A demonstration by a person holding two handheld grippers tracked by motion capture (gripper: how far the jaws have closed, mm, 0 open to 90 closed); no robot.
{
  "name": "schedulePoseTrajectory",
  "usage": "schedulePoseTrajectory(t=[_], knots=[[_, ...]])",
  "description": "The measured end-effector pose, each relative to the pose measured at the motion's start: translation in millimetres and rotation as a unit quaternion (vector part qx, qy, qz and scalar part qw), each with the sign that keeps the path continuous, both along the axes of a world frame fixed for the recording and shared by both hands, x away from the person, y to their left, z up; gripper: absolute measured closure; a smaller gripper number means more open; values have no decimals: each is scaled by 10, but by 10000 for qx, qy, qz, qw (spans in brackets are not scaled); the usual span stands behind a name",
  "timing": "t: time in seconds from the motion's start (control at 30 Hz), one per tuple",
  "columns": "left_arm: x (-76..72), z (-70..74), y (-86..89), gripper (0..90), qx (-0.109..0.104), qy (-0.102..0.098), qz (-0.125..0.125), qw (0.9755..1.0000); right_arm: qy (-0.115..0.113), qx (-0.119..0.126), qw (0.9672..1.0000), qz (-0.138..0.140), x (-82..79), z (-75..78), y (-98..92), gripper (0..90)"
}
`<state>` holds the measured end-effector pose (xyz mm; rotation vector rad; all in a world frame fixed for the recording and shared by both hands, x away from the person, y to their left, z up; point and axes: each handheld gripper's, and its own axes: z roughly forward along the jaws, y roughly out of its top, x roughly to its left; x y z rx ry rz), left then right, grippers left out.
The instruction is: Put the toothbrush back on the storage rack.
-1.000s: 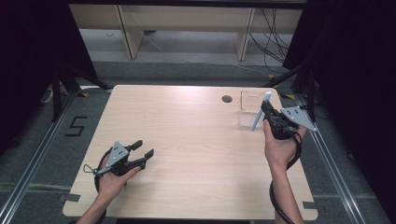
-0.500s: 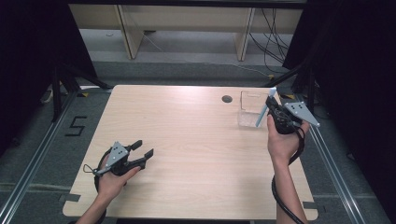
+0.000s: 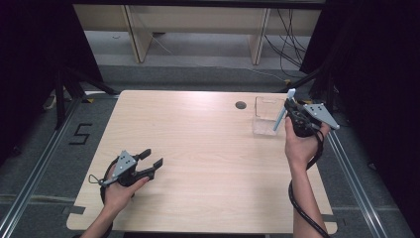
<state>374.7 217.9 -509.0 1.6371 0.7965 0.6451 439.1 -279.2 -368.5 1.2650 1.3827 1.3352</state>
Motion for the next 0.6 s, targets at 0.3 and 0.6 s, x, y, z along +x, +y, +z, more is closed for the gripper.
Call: schedulePoseTrajectory(t=[0.3,0.6], knots=[[1,-6,1,377,-3,23,-2,10000,-108,-34,9999,-29,87,50,-23,860],[8,-28,-4,376,-135,53,-6,9999,-102,-22,9999,-128,174,105,-74,859]])
